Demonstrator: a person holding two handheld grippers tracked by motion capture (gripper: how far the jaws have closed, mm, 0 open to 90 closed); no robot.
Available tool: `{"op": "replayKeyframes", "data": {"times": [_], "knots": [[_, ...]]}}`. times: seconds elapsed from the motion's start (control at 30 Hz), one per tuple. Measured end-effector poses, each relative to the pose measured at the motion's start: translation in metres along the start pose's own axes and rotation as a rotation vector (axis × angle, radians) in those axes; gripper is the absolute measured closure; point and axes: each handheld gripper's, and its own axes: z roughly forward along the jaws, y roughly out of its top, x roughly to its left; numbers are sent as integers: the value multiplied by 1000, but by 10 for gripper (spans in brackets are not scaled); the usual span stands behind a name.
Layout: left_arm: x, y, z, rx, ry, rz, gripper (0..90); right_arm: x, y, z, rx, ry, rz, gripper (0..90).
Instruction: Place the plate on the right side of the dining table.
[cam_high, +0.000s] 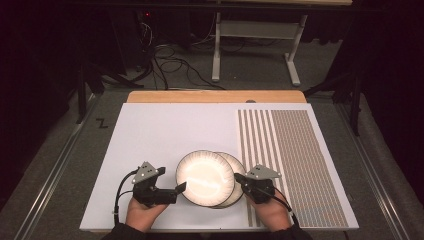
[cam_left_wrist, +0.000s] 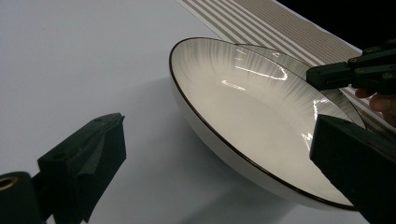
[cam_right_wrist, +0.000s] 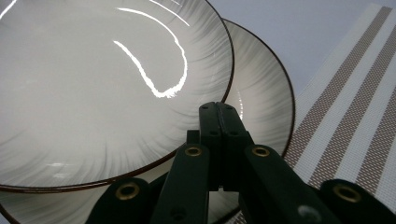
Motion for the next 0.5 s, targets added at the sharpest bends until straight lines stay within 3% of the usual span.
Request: {"op": "replayKeyframes", "data": {"times": [0.1, 0.5], "knots": [[-1, 1, 1, 8, -9, -15, 63, 4, 1, 2, 6, 5, -19, 900], [0, 1, 21, 86, -59, -101, 155, 5, 1, 1, 3, 12, -15, 900]]}}
